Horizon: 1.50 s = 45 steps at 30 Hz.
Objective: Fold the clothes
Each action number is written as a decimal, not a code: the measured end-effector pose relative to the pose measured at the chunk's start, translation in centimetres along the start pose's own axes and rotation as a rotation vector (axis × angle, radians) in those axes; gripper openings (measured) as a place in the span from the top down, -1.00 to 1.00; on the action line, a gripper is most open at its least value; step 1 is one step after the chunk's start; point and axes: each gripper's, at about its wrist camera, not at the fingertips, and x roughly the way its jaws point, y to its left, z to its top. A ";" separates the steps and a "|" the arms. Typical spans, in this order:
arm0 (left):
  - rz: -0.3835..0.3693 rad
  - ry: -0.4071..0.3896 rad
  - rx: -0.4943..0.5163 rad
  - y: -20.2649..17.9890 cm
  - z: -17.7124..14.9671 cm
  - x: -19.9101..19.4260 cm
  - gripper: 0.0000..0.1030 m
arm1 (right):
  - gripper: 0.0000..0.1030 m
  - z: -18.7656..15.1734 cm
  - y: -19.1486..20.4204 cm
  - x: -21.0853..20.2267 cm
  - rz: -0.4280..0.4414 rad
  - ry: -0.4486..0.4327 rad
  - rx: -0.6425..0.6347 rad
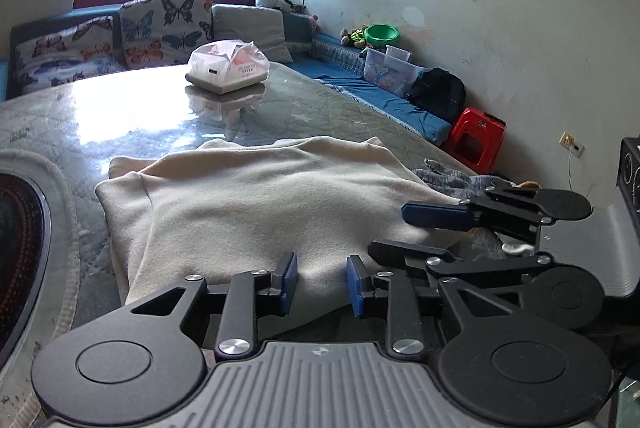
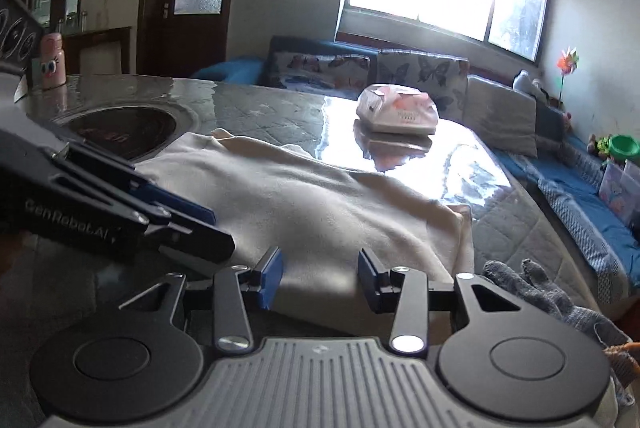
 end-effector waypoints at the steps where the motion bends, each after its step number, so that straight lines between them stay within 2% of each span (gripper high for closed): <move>1: 0.002 0.000 0.001 -0.1 0.0 0.0 0.41 | 0.20 0.0 0.0 -0.2 0.000 0.000 -0.001; 7: 0.002 0.014 -0.052 0.3 0.5 -0.5 0.37 | 0.19 0.1 -0.1 -0.2 -0.001 0.018 -0.003; 14: 0.028 0.032 -0.109 0.6 0.8 -2.1 0.00 | 0.02 0.4 0.4 -1.2 -0.008 0.027 0.030; 18: 0.053 0.039 -0.140 0.8 0.4 -3.2 -0.09 | -0.04 0.3 0.8 -1.7 -0.005 0.033 0.063; 22: 0.078 0.045 -0.153 0.9 0.0 -4.3 -0.30 | -0.14 0.2 1.4 -2.3 -0.004 0.037 0.087; 28: 0.112 0.043 -0.177 1.0 -0.7 -5.9 -0.61 | -0.49 0.1 2.2 -3.3 -0.009 0.042 0.107; 38: 0.156 0.037 -0.210 1.0 -1.5 -8.0 -1.00 | -0.83 -0.2 3.8 -4.6 -0.008 0.041 0.133; 45: 0.195 0.052 -0.230 1.2 -2.2 -9.1 -1.00 | -0.99 -0.3 4.7 -5.3 -0.019 0.044 0.138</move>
